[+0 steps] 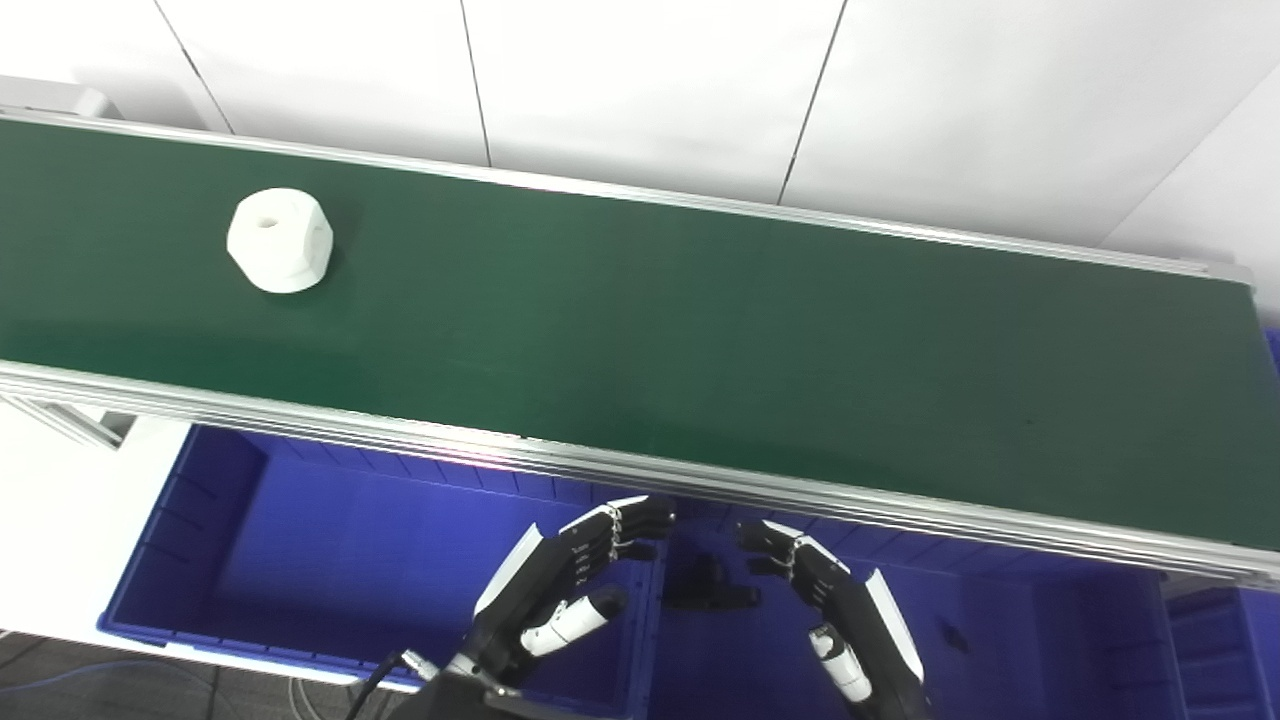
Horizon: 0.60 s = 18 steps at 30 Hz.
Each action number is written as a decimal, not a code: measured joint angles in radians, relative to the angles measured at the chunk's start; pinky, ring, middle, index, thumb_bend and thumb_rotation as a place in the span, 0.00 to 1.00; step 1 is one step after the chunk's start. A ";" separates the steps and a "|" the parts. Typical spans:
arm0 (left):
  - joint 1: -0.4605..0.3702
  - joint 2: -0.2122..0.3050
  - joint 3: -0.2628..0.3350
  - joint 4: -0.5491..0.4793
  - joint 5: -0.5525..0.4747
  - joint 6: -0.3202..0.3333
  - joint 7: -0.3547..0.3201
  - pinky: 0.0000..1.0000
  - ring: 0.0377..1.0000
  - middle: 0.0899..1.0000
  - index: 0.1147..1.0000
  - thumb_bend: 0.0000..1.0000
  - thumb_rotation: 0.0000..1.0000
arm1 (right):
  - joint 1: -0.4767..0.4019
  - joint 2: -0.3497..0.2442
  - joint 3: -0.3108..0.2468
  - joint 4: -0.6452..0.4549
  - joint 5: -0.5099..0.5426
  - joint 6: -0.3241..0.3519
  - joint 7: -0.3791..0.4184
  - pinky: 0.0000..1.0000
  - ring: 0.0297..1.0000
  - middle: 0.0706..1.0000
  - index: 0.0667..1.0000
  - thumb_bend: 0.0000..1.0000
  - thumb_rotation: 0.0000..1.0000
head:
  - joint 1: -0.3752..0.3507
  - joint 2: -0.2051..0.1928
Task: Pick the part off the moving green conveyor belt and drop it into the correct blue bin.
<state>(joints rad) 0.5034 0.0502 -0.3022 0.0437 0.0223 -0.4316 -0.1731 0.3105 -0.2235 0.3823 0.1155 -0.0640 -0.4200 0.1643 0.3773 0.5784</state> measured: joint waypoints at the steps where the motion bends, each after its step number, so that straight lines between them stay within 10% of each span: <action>1: -0.002 0.000 0.000 0.006 0.004 0.000 0.003 0.73 0.79 0.79 0.76 0.72 0.78 | -0.003 -0.001 0.001 0.004 0.000 0.000 0.000 0.73 0.80 0.82 0.74 0.89 1.00 | 0.000 0.000; 18: -0.037 -0.003 -0.022 0.097 0.008 -0.001 0.047 0.69 0.76 0.75 0.72 0.74 0.78 | -0.037 -0.011 -0.002 0.109 0.032 0.000 0.014 0.71 0.79 0.80 0.72 0.90 1.00 | 0.068 -0.156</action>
<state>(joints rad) 0.4663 0.0476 -0.3245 0.1411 0.0308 -0.4325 -0.1260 0.2735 -0.2347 0.3804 0.2244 -0.0320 -0.4204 0.1785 0.4448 0.4219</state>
